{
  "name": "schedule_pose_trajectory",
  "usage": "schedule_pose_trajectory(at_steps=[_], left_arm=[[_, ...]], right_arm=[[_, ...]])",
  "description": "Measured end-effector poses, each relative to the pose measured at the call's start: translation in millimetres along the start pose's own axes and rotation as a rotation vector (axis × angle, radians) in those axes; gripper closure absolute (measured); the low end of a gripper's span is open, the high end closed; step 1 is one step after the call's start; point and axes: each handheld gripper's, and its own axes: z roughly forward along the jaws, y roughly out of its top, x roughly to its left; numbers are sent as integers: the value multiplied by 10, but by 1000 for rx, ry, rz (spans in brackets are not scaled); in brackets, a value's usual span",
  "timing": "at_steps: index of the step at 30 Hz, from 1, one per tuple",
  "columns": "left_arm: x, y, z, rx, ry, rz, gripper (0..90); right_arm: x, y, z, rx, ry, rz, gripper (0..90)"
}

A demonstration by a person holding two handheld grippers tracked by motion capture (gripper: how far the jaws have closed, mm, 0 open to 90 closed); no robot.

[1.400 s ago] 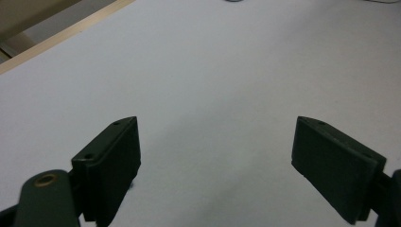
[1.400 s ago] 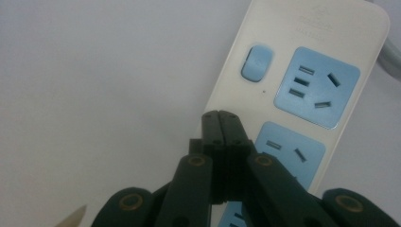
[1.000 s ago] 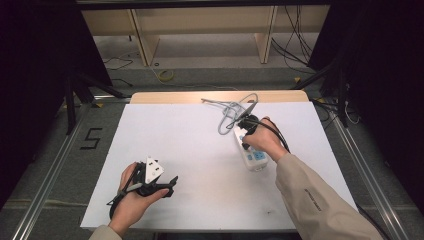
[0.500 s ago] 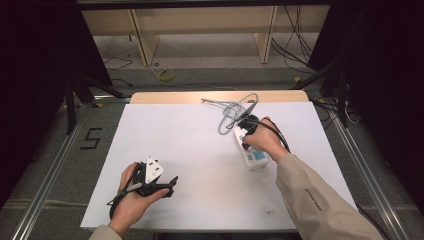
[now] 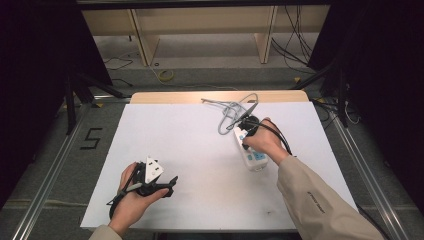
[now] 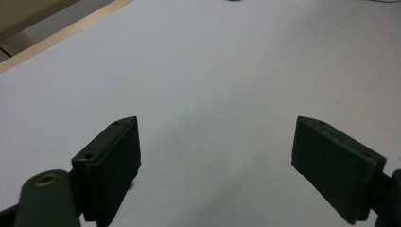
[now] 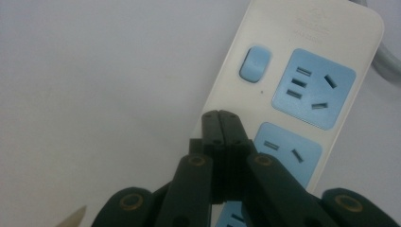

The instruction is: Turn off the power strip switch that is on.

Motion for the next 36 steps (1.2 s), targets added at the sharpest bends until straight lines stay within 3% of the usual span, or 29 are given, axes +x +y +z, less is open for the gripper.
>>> schedule_pose_trajectory(at_steps=[36], left_arm=[[3,1,1,3,-3,0,161]], right_arm=[[-8,-37,-14,-25,14,-8,900]])
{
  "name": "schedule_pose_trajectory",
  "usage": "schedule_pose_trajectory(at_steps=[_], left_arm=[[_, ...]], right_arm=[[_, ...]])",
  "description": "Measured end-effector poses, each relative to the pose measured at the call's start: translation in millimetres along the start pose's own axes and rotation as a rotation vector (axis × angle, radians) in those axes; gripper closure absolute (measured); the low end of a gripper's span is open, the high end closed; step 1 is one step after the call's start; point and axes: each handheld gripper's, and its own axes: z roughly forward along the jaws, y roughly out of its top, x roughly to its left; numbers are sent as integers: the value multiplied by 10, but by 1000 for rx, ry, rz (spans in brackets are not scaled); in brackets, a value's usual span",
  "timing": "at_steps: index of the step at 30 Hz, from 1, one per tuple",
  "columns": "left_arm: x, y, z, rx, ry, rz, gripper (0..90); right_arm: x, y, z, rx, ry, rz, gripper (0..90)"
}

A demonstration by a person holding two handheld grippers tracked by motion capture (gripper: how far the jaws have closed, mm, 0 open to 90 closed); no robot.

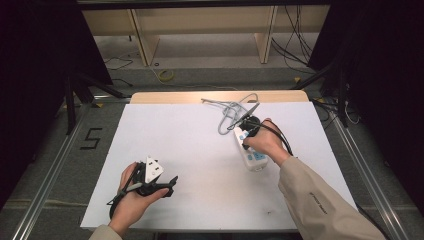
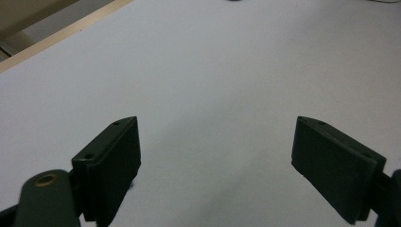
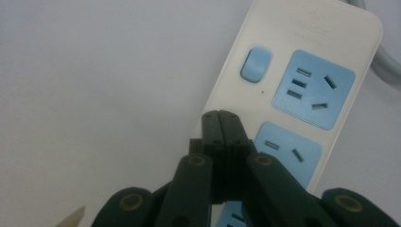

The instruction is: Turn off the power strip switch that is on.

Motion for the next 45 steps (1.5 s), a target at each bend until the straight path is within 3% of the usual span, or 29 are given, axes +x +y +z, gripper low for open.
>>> schedule_pose_trajectory(at_steps=[29,35,40,45], left_arm=[[4,-6,0,-1,3,-5,161],[10,-9,-3,2,4,-3,162],[11,-11,-3,0,5,-5,161],[13,-11,-5,3,7,-4,161]], right_arm=[[-30,-113,-101,-157,-4,-67,862],[-43,-177,-125,-211,6,-89,776],[-76,-227,-176,-286,-20,-85,677],[-90,-280,-210,-319,-31,-93,591]])
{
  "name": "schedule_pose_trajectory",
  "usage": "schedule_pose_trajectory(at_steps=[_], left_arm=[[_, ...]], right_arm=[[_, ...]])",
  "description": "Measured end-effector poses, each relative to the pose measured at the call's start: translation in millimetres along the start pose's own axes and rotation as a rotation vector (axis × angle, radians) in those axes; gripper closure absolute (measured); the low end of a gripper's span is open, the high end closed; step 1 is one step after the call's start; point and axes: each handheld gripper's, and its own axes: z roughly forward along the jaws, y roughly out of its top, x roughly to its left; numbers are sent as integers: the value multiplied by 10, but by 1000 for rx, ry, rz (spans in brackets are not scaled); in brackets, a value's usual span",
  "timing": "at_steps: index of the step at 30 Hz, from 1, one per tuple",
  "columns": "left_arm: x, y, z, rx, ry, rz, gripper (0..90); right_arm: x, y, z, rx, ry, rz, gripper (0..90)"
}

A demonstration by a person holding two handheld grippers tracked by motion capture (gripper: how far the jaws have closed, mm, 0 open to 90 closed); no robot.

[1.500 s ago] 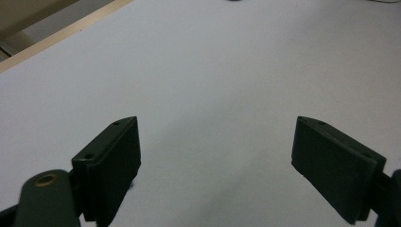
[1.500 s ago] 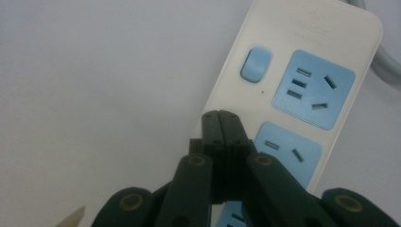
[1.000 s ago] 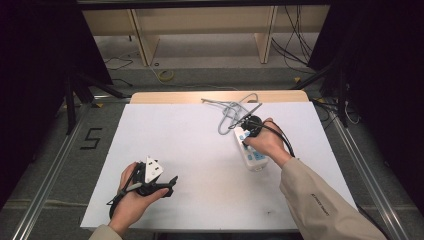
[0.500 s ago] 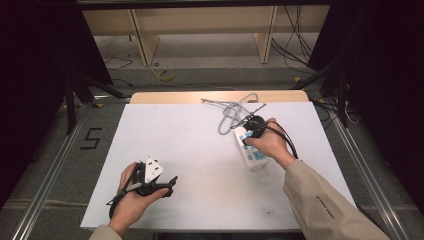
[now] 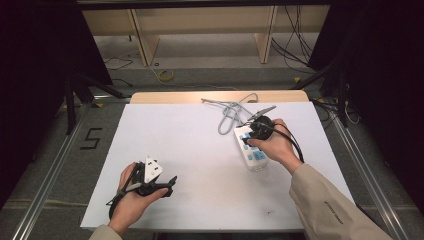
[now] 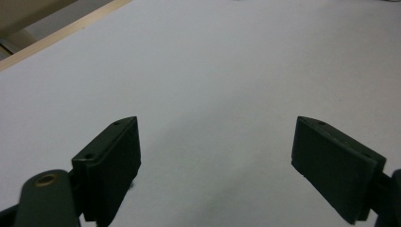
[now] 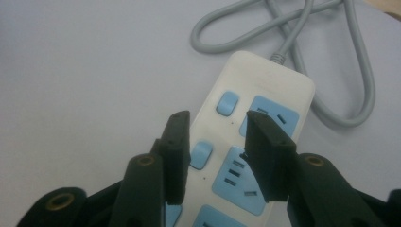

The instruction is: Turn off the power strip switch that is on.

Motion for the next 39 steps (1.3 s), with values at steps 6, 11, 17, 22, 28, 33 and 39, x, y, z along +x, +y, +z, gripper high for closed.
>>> schedule_pose_trajectory(at_steps=[6,11,17,22,28,33,39], left_arm=[[2,-4,0,1,1,-1,162],[2,-6,-3,1,3,-4,162],[5,-9,-2,2,3,-5,162],[1,-8,-2,2,4,-6,162],[10,-15,-4,4,5,-7,162],[12,-21,-3,8,5,-9,162],[2,-19,-11,8,6,-11,162]], right_arm=[[-6,-58,-67,-44,14,-2,523],[-22,-121,-139,-74,41,-9,492],[-31,-237,-260,-118,63,-23,451],[-43,-348,-367,-146,77,-25,402],[-85,-538,-492,-178,93,-15,353],[-100,-784,-596,-203,90,0,336],[-133,-1082,-767,-284,80,13,330]])
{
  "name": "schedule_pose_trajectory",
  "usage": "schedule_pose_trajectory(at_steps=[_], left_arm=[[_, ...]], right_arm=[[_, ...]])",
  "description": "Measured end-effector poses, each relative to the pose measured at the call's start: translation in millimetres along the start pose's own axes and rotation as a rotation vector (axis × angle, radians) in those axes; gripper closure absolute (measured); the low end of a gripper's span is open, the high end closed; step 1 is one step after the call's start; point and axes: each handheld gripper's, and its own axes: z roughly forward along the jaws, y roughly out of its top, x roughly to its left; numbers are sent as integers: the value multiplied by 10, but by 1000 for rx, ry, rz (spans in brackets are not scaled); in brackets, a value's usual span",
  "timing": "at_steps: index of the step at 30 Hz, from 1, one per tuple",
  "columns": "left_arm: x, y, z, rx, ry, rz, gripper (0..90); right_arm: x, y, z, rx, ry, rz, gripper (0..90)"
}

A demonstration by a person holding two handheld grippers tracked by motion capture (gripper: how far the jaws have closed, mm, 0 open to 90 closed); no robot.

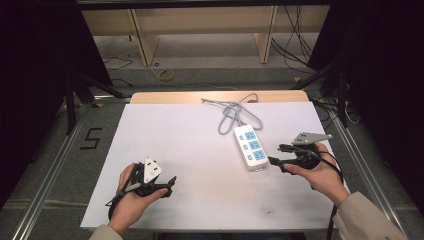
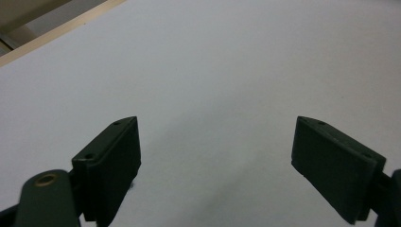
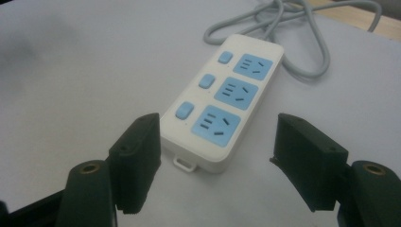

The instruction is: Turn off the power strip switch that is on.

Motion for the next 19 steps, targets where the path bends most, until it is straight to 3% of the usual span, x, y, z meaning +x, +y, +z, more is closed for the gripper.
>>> schedule_pose_trajectory(at_steps=[3,8,10,16,19], left_arm=[[-3,4,-10,0,1,2,163],[-6,2,-13,1,-1,5,162],[-12,-1,-12,0,-1,6,162],[-35,13,-1,-6,-14,3,164],[-101,44,7,-11,-41,8,162]], right_arm=[[-5,-119,-113,-38,-3,14,329],[17,-266,-222,-46,-13,14,329],[33,-300,-242,-44,-30,-4,328],[35,-351,-249,-47,-16,23,311],[28,-358,-252,-48,-16,30,306]])
